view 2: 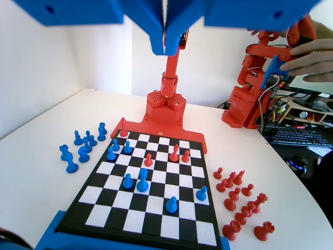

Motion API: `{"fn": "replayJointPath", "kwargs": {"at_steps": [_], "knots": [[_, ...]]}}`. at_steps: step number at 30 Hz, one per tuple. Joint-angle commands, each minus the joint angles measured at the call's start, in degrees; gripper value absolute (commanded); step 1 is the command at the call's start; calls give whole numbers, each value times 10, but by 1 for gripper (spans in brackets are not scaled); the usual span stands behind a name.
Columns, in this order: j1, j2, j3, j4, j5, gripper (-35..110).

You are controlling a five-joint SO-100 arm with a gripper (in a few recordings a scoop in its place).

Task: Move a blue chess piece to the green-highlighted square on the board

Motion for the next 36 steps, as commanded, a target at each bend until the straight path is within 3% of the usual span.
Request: {"fn": "replayJointPath", "kwargs": {"at_steps": [1, 27, 36], "knots": [[1, 2, 3, -10, -5, 1], [-11, 1, -2, -12, -32, 1], [-71, -161, -169, 40, -71, 1]]}}
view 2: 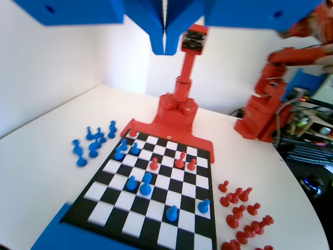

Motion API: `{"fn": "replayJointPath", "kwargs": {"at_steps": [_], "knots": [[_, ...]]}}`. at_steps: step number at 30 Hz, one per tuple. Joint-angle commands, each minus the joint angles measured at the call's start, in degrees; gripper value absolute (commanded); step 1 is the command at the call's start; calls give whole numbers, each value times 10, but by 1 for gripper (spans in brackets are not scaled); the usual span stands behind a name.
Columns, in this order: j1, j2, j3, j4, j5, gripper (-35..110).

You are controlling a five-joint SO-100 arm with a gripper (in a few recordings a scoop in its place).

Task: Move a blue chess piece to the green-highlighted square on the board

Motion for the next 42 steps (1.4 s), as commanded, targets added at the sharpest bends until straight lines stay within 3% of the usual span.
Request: {"fn": "replayJointPath", "kwargs": {"at_steps": [1, 8, 15, 26, 42], "knots": [[-26, -98, -124, 53, -46, 1], [-24, -246, -216, 132, -184, 1], [4, -405, -229, 128, -261, 1], [10, -606, -183, 35, -310, 4], [-12, -617, -18, -120, -357, 13]]}}
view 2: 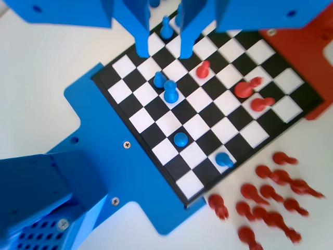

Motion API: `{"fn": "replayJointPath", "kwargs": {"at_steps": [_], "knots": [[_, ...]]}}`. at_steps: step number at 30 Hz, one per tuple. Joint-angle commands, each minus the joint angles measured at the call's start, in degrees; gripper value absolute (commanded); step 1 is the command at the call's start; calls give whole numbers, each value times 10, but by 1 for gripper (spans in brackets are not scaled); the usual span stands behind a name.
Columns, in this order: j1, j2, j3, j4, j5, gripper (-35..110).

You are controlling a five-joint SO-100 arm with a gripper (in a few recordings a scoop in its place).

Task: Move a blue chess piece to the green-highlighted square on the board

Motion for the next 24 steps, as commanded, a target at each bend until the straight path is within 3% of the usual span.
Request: {"fn": "replayJointPath", "kwargs": {"at_steps": [1, 15, 24], "knots": [[-7, 27, 27, -29, -11, 13], [28, -13, 101, -161, -26, 15], [31, -34, 107, -193, -28, 15]]}}
